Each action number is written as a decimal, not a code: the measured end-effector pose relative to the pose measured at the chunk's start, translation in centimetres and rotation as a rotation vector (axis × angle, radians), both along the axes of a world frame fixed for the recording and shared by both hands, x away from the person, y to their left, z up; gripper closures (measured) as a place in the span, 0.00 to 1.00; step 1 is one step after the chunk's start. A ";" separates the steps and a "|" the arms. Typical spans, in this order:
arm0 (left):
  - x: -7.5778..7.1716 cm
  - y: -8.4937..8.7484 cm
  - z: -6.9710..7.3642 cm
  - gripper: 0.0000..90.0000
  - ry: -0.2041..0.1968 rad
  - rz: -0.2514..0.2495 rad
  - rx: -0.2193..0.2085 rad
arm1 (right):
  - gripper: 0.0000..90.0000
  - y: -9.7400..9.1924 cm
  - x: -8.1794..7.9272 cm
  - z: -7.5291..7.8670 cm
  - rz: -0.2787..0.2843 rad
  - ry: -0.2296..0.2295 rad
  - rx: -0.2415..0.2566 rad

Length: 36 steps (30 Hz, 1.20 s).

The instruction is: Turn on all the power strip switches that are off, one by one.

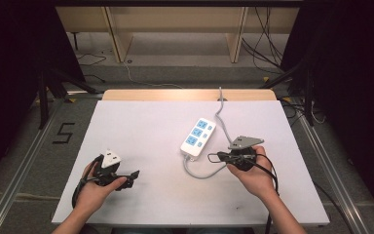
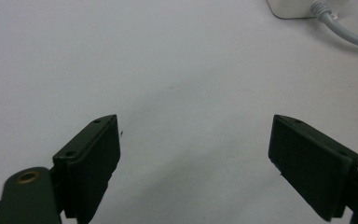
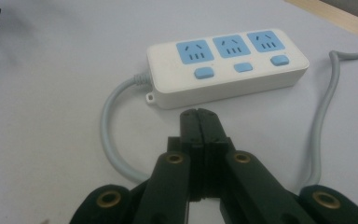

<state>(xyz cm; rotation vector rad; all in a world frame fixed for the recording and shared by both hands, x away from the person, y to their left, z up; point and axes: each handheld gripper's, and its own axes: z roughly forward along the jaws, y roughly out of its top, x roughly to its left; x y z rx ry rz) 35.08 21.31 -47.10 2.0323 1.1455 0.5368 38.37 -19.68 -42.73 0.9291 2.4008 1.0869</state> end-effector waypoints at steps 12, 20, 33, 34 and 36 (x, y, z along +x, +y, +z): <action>0.0 0.0 0.0 0.19 0.000 -0.003 0.003 | 1.00 1.1 1.7 1.1 0.004 0.018 -0.030; 0.0 0.0 0.0 0.19 -0.001 0.000 -0.002 | 1.00 1.6 2.6 1.5 0.006 0.029 -0.046; 0.0 0.0 0.0 0.19 0.000 -0.002 -0.001 | 1.00 2.6 4.0 1.8 0.014 0.042 -0.063; 0.0 0.0 0.0 0.19 0.001 -0.002 -0.001 | 1.00 2.7 4.1 1.8 0.013 0.045 -0.066; 0.0 0.0 0.0 0.19 -0.002 -0.001 -0.001 | 1.00 2.9 4.3 1.9 0.013 0.047 -0.069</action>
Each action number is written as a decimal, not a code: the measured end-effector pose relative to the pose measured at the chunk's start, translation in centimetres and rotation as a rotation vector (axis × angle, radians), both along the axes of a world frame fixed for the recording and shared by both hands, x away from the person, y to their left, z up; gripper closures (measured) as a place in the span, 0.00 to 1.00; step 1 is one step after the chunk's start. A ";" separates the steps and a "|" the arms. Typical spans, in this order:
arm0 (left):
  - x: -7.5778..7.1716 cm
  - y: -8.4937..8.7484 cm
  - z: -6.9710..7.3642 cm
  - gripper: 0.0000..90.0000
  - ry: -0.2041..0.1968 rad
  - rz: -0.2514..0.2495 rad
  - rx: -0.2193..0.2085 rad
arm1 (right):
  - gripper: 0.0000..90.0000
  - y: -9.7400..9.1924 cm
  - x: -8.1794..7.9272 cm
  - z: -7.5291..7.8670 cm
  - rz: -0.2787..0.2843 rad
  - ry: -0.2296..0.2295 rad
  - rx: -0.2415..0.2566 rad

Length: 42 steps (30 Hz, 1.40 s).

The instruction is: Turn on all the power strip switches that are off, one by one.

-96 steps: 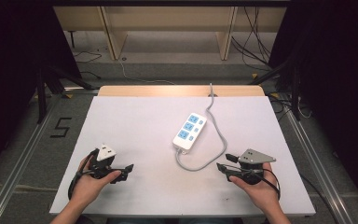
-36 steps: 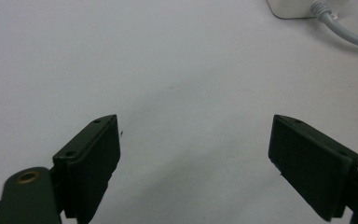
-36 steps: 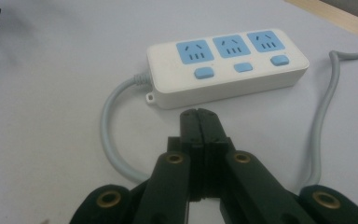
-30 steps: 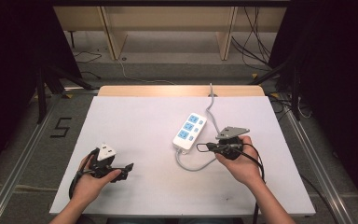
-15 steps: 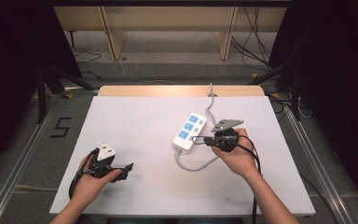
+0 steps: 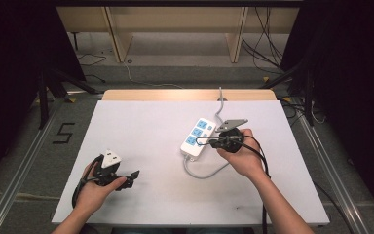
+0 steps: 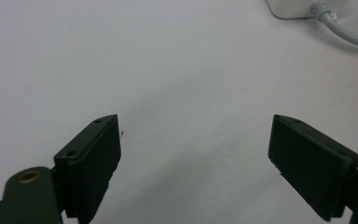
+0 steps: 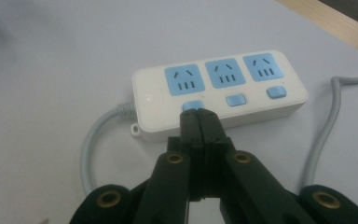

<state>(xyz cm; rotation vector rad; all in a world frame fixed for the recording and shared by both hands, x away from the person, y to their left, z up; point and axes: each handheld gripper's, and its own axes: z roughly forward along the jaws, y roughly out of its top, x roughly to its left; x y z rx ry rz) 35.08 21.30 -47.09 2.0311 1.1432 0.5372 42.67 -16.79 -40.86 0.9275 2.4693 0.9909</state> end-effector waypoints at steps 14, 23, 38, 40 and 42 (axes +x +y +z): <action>0.0 0.0 0.0 0.19 -0.001 -0.003 0.005 | 1.00 0.9 1.3 0.1 0.003 0.017 -0.024; 0.0 -0.1 0.0 0.19 -0.001 -0.003 0.005 | 1.00 1.6 2.1 0.1 0.003 0.029 -0.043; 0.0 -0.1 0.0 0.19 -0.003 -0.004 0.006 | 1.00 2.6 3.3 -0.1 0.012 0.054 -0.076; 0.0 -0.1 0.0 0.19 -0.003 -0.004 0.006 | 1.00 2.7 3.4 -0.1 0.014 0.054 -0.078; 0.0 -0.1 0.0 0.19 -0.003 -0.005 0.007 | 1.00 2.8 3.6 0.0 0.013 0.057 -0.082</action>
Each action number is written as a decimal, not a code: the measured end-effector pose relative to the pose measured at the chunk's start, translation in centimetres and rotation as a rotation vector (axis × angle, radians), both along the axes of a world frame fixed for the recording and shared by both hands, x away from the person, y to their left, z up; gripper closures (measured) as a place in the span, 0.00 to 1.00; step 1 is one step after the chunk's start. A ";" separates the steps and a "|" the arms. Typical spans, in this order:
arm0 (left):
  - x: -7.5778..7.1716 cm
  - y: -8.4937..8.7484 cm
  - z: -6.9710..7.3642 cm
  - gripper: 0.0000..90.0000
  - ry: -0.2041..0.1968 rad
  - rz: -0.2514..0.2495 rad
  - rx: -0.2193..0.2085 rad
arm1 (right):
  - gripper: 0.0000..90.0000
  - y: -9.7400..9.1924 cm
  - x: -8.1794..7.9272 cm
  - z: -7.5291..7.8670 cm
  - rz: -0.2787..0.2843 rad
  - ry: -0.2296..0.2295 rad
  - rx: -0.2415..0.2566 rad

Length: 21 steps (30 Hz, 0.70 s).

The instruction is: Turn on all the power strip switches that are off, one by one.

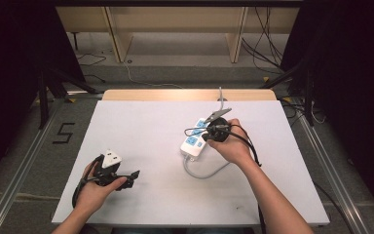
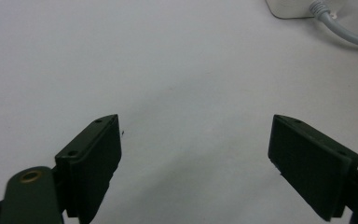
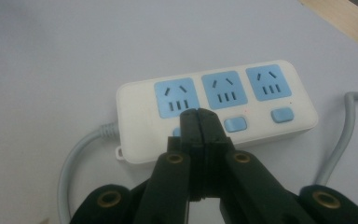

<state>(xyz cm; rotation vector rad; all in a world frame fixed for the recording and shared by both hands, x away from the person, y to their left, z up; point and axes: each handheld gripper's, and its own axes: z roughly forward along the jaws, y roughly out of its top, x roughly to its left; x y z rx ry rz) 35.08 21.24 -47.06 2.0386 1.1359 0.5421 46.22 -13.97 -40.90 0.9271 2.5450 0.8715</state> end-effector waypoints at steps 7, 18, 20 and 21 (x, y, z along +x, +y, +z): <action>0.0 0.0 0.0 0.19 -0.001 -0.001 0.000 | 1.00 0.3 0.4 0.0 0.001 0.011 -0.010; 0.0 0.0 0.0 0.19 0.001 -0.002 0.003 | 1.00 1.0 1.2 -0.1 0.009 0.026 -0.033; 0.0 0.0 0.0 0.19 0.001 -0.001 0.002 | 1.00 1.1 1.3 -0.2 0.008 0.027 -0.040; 0.0 0.0 0.0 0.19 -0.001 -0.001 0.000 | 1.00 1.2 1.4 -0.2 0.008 0.031 -0.040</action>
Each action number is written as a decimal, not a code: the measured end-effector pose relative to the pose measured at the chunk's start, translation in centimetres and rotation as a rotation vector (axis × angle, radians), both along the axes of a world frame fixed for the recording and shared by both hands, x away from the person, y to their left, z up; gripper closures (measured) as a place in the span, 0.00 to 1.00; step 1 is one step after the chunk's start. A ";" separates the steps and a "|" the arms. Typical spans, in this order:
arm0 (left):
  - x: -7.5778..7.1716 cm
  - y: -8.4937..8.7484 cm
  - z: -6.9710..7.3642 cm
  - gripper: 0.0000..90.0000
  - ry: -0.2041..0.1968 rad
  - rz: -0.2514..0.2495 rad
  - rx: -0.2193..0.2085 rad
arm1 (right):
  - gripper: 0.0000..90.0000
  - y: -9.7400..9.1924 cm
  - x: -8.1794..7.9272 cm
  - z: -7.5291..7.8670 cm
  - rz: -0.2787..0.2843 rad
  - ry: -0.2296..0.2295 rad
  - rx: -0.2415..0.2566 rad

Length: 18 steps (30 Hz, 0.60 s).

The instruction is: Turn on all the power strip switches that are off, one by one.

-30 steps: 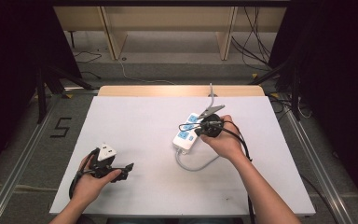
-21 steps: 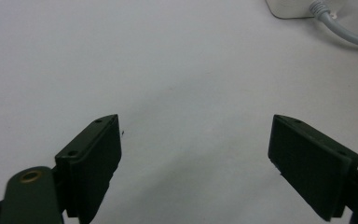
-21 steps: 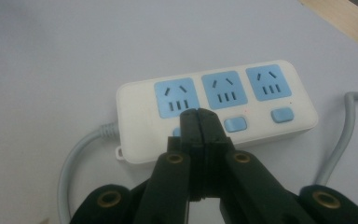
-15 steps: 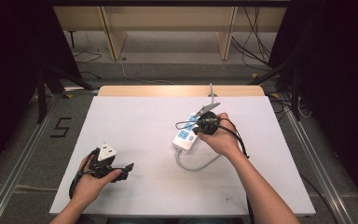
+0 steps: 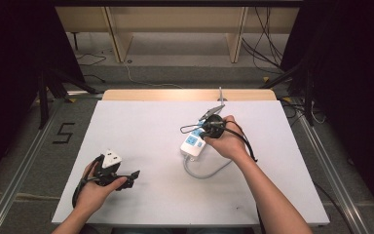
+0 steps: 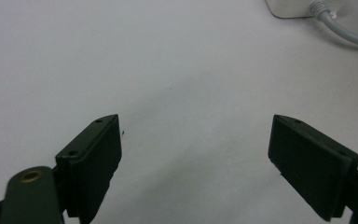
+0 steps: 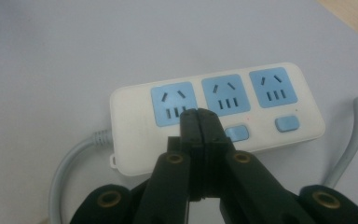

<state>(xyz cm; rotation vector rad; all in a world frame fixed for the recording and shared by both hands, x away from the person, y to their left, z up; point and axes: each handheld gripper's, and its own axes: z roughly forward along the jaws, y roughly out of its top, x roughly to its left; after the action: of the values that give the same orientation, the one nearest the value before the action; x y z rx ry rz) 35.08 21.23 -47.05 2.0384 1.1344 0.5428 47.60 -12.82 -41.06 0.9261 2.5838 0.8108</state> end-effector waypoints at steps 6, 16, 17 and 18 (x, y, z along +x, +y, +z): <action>0.0 0.0 0.0 0.19 0.001 0.000 0.001 | 1.00 0.2 0.3 -0.3 0.004 0.014 -0.015; 0.0 0.0 0.0 0.19 0.002 0.000 0.003 | 1.00 0.4 0.6 -0.6 0.006 0.037 -0.032; 0.0 0.0 0.0 0.19 0.002 0.000 0.003 | 1.00 0.5 0.6 -0.6 0.004 0.042 -0.035; 0.0 0.0 0.0 0.19 0.002 0.000 0.003 | 1.00 0.5 0.7 -0.6 0.006 0.043 -0.038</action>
<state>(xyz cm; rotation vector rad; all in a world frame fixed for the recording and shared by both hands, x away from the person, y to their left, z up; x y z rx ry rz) 35.10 21.22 -47.05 2.0424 1.1351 0.5426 48.28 -12.35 -41.63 0.9355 2.6303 0.7483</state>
